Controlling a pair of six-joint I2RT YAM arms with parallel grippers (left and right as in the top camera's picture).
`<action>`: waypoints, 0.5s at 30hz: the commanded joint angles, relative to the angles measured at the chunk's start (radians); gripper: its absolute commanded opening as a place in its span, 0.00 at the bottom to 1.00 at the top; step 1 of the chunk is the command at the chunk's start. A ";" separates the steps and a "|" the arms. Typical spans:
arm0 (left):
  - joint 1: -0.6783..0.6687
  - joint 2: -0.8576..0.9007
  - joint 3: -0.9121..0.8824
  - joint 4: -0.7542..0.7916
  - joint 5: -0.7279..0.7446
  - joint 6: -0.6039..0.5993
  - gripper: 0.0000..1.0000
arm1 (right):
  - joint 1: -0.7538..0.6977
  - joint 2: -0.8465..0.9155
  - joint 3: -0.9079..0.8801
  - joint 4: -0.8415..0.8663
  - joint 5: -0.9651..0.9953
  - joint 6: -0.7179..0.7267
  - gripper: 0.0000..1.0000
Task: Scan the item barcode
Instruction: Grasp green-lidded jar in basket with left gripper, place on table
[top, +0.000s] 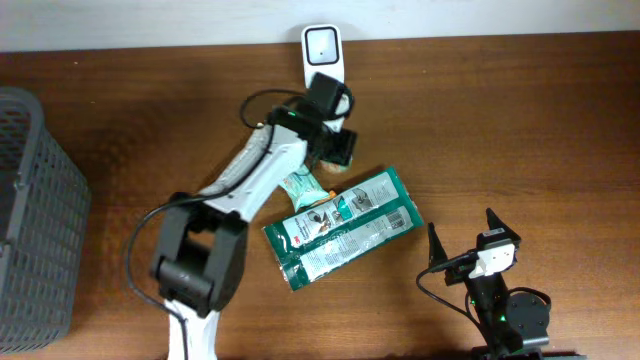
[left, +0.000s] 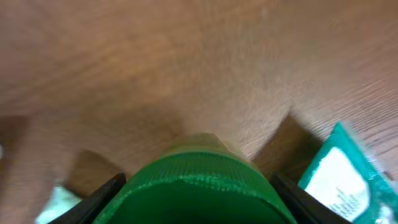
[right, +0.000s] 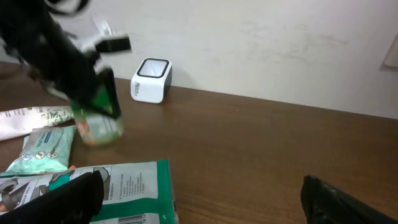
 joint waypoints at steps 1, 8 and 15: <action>-0.002 0.038 0.011 0.005 -0.010 0.012 0.65 | -0.004 -0.007 -0.007 0.000 0.001 -0.003 0.98; -0.040 0.084 0.011 -0.016 -0.007 0.012 0.68 | -0.004 -0.007 -0.007 0.000 0.001 -0.003 0.98; -0.041 -0.054 0.136 -0.143 -0.007 0.052 0.99 | -0.004 -0.007 -0.007 0.000 0.001 -0.003 0.98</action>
